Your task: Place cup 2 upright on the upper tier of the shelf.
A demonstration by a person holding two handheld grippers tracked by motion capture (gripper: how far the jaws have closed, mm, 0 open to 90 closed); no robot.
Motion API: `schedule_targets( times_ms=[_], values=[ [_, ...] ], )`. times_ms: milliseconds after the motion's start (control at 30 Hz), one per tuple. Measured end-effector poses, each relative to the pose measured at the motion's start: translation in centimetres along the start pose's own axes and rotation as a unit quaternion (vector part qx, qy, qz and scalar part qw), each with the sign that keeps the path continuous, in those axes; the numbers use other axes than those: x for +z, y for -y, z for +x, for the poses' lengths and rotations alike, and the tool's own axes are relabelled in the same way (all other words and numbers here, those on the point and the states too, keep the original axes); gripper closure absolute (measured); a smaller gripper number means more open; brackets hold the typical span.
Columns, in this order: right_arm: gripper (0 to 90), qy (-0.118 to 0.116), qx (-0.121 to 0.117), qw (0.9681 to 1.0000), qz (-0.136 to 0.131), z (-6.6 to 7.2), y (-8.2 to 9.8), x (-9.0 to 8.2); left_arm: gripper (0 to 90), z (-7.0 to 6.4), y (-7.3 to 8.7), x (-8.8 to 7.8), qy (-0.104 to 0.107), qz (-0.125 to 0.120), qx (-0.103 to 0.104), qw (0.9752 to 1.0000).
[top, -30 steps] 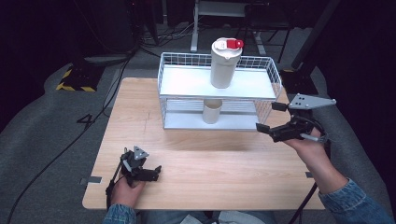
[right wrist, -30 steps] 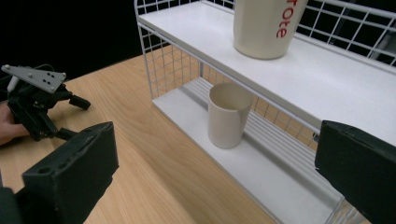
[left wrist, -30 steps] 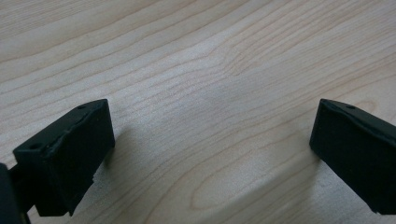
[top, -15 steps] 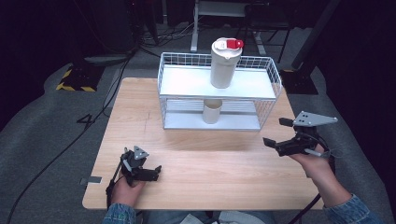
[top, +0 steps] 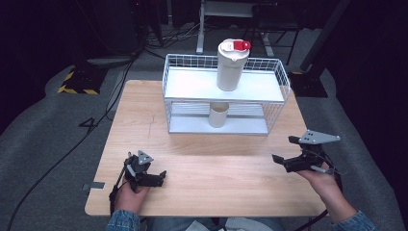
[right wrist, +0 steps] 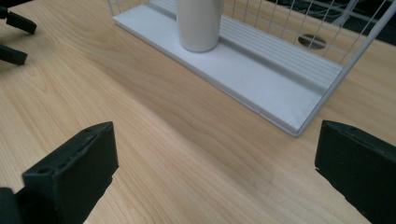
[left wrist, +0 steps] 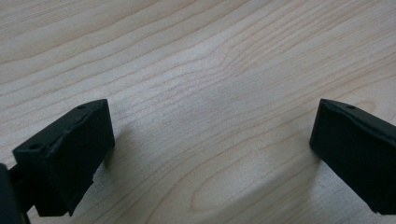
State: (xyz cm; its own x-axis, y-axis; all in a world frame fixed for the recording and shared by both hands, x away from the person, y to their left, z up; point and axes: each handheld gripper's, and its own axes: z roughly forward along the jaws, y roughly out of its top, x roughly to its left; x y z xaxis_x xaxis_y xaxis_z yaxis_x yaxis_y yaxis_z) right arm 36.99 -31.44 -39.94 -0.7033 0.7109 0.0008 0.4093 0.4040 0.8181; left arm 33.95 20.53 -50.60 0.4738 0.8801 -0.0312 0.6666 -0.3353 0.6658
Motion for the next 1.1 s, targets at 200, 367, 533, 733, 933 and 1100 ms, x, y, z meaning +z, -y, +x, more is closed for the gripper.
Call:
schedule_targets(
  times_ms=[200, 367, 533, 733, 933, 1100],
  values=[
    [0.0, 0.003, 0.007, 0.9999, 0.013, 0.1, 2.2, 1.0, 0.2, 0.0, 0.0, 0.0, 0.0, 0.0, 0.0, 1.0],
    [0.0, 0.002, 0.014, 0.9997, 0.02, 0.2, 3.8, 1.8, 0.2, 0.0, 0.0, 0.0, 0.0, 0.0, 0.0, 1.0],
    [0.0, 0.005, 0.017, 0.9996, 0.023, 0.3, 5.2, 2.5, 0.3, 0.0, 0.0, 0.0, 0.0, 0.0, 0.0, 1.0],
    [0.0, 0.009, 0.019, 0.9992, 0.033, 0.6, 6.7, 3.4, 0.2, 0.0, 0.0, 0.0, 0.0, 0.0, 0.0, 1.0],
    [0.0, 0.014, 0.018, 0.9989, 0.041, 0.8, 7.7, 4.3, 0.2, 0.0, 0.0, 0.0, 0.002, 0.001, 0.001, 1.0],
    [0.0, 0.02, 0.012, 0.9981, 0.056, 1.1, 8.2, 5.0, 0.2, 0.0, 0.0, 0.0, 0.002, 0.001, 0.001, 1.0]
  ],
)
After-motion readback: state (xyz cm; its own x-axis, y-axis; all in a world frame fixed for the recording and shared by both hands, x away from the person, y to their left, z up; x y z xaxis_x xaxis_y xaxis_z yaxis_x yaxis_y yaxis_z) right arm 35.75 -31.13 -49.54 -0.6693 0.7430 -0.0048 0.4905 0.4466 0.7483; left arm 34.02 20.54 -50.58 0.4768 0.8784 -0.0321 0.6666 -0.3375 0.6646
